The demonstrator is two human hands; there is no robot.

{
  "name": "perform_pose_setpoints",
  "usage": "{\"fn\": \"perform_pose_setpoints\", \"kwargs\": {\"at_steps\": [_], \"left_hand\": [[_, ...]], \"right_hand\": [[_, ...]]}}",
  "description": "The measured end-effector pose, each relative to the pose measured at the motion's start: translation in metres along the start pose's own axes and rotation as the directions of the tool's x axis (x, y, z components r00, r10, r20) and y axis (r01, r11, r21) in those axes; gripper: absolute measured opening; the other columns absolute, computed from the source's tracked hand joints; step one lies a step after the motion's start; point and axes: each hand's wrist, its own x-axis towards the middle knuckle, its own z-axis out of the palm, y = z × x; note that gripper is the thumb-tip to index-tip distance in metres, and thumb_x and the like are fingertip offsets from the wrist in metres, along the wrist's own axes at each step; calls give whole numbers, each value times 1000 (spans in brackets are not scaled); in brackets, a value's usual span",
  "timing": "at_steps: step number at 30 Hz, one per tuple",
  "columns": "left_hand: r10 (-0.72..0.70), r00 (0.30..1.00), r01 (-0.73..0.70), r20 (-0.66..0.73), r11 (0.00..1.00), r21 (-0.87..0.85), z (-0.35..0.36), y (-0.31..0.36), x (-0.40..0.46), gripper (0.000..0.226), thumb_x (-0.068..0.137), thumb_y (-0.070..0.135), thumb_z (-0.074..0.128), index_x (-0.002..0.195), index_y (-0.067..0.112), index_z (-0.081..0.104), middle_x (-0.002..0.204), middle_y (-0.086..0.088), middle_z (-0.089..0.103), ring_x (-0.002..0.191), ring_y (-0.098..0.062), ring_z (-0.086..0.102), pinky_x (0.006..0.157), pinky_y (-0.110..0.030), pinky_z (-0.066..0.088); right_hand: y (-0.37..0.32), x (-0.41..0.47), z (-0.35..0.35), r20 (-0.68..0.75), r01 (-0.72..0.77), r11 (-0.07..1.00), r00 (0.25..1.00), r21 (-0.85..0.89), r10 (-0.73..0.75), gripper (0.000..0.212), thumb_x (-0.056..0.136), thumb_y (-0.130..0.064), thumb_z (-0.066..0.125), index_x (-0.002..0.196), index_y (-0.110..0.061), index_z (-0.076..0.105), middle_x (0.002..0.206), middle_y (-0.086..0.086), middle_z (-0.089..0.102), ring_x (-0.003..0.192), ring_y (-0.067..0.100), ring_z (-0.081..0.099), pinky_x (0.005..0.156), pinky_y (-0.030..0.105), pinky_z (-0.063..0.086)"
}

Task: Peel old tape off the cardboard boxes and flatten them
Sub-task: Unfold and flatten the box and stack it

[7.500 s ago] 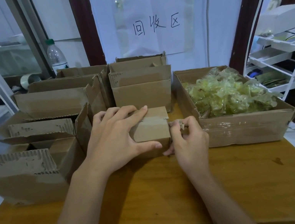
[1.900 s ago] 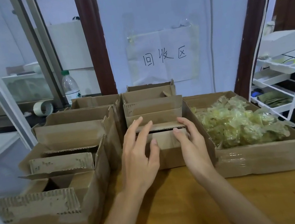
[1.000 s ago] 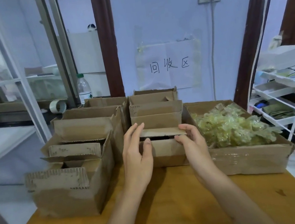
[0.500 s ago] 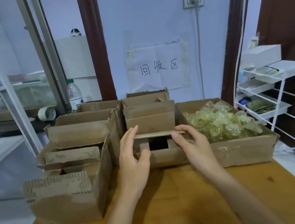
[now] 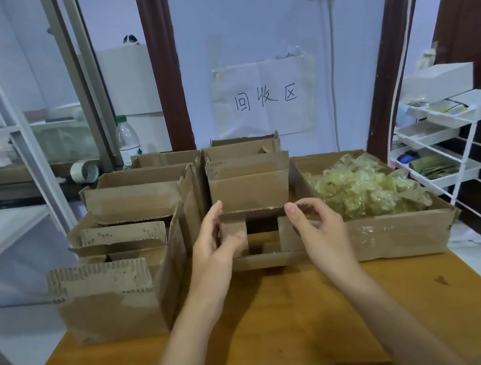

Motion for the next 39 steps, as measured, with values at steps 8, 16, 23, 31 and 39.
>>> {"fn": "perform_pose_setpoints", "kwargs": {"at_steps": [8, 16, 23, 31, 39], "left_hand": [[17, 998, 10, -62, 910, 415, 8, 11, 21, 78, 82, 35, 88, 147, 36, 44, 151, 8, 47, 139, -15, 42, 107, -35, 41], [132, 978, -38, -160, 873, 487, 3, -10, 12, 53, 79, 38, 90, 124, 32, 62, 115, 13, 69, 112, -11, 64, 94, -33, 58], [126, 987, -55, -99, 849, 525, -2, -6, 16, 35, 85, 35, 82, 116, 35, 65, 102, 17, 70, 100, -7, 65, 85, -27, 55], [86, 995, -98, 48, 851, 515, -10, 8, 24, 34, 91, 31, 76, 123, 35, 65, 102, 24, 68, 94, 11, 57, 74, -10, 41], [65, 994, -100, 88, 863, 495, -16, 5, 24, 45, 91, 30, 75, 133, 36, 62, 111, 18, 72, 99, 7, 59, 79, -14, 43]], "right_hand": [[-3, -2, 3, -30, -42, 998, 999, -49, 41, 25, 96, -56, 64, 98, -32, 68, 96, -10, 73, 86, -4, 67, 71, 12, 48], [3, 0, 2, -66, -75, 985, 996, -155, 65, 45, 89, -74, 58, 89, -31, 71, 103, -14, 70, 95, 2, 65, 83, 31, 51], [10, 0, 10, -121, 25, 939, 990, -343, -71, 43, 98, -73, 45, 96, -33, 63, 99, -13, 64, 91, 7, 62, 82, 39, 54], [5, 6, 4, 89, 80, 856, 995, -510, -39, 46, 100, -62, 50, 128, -26, 45, 125, -8, 51, 116, 15, 54, 98, 45, 53], [-2, 15, 1, 110, 38, 851, 994, -523, 23, 60, 81, -37, 85, 119, -25, 41, 119, -5, 48, 111, 19, 55, 93, 43, 55]]}}
